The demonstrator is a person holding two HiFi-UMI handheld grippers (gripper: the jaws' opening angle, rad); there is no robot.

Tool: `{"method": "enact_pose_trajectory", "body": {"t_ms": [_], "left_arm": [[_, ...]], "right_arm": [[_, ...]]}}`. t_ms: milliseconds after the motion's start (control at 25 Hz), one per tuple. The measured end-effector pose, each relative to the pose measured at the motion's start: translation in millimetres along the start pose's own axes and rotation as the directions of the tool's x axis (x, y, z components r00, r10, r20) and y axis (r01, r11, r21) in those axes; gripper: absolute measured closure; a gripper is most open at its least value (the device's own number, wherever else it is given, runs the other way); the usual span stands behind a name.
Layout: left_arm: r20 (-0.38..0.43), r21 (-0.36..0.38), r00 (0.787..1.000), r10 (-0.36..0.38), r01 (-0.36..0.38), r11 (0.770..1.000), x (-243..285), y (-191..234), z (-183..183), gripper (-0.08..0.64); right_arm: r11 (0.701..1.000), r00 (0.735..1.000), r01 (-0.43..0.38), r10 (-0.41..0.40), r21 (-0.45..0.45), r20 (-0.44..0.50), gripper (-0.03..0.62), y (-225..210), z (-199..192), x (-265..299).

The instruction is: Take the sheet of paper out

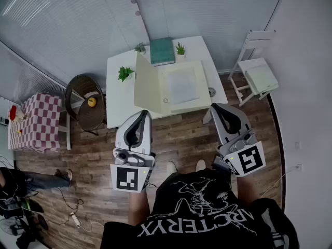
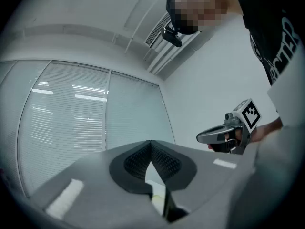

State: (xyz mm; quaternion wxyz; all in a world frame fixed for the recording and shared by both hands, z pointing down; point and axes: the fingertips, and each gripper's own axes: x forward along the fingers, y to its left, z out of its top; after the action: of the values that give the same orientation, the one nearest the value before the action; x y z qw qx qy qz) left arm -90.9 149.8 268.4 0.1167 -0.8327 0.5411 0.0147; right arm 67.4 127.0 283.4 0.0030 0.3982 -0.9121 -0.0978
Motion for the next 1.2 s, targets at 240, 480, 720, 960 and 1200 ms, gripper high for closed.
{"method": "enact_pose_trajectory", "body": {"t_ms": [240, 480, 720, 960, 1200], "left_arm": [[-0.019, 0.001, 1.000, -0.006, 0.006, 1.000, 6.0, -7.3, -6.3, 0.549], [-0.025, 0.019, 1.000, 0.005, -0.005, 1.000, 13.6, -13.8, -6.3, 0.549], [-0.057, 0.046, 0.998, 0.021, -0.019, 0.999, 26.4, -31.3, -8.8, 0.549], [-0.027, 0.063, 0.998, 0.058, -0.056, 0.996, 34.9, -49.2, 0.0, 0.548], [-0.031, 0.080, 0.998, 0.058, -0.055, 0.995, 59.9, -33.9, -10.0, 0.548]], "right_arm": [[1.000, 1.000, 0.000, 0.000, 0.004, -0.004, 0.583, -7.1, -4.7, -2.1], [1.000, 1.000, -0.006, 0.006, 0.004, 0.014, 0.581, -15.2, -4.7, -7.6], [0.999, 0.999, -0.030, 0.030, -0.017, 0.013, 0.581, -29.4, -4.9, -15.1], [0.999, 0.998, -0.052, 0.052, -0.009, 0.028, 0.581, -48.8, -9.1, -27.9], [0.997, 0.997, -0.075, 0.075, -0.006, 0.028, 0.581, -59.9, -19.1, 1.1]]}}
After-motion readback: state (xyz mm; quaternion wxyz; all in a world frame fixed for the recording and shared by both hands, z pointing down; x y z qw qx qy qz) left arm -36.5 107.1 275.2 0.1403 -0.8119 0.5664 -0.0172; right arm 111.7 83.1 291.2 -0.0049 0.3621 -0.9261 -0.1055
